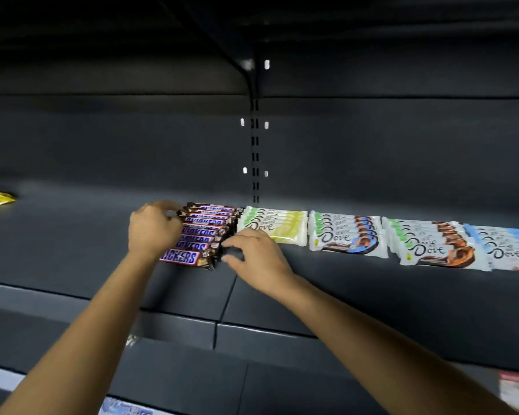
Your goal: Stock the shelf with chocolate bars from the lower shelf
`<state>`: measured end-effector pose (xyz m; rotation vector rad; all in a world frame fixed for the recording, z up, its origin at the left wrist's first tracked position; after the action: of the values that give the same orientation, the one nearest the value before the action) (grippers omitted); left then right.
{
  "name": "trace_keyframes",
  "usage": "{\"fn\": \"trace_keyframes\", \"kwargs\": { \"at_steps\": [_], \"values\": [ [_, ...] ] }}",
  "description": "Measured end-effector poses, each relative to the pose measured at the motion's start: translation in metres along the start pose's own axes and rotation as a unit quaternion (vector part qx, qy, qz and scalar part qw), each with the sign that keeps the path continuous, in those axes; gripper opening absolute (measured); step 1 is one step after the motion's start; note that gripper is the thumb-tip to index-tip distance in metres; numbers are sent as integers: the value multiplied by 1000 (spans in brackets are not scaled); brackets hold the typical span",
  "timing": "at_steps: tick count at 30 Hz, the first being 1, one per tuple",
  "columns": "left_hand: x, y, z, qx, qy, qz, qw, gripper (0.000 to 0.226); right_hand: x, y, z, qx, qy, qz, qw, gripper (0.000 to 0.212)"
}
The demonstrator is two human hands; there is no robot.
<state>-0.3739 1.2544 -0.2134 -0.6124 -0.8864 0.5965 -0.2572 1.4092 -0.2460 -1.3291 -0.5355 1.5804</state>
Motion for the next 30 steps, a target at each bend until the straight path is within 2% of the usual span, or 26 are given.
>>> {"fn": "trace_keyframes", "kwargs": {
  "at_steps": [5,8,11,25,28,30],
  "values": [
    [-45,-13,-1,1,-135,-143,981,11,-31,25,13,-14,37,23,999,32],
    [-60,-7,-4,-75,-178,-256,947,16,-35,34,16,-3,63,25,998,26],
    [-68,-4,-6,-143,-190,-307,922,19,-34,36,17,12,77,29,997,17],
    [-85,-2,0,-147,-193,-326,914,17,-31,42,16,17,103,74,992,13],
    [-86,0,1,-134,-184,-288,930,17,-29,40,13,21,107,86,990,10],
    [-86,0,5,-103,-166,-202,960,21,-28,34,10,24,106,81,991,12]
  ]
}}
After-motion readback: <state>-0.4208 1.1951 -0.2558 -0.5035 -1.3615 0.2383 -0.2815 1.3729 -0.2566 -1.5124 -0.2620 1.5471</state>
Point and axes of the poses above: each hand's wrist, its own z-axis towards the middle knuckle, its own y-axis out of the palm, x = y × z, the point moved 2 cm from there along z, towards the middle knuckle, and after that the axes turned 11 degrees about y, right-handed, at the moved point
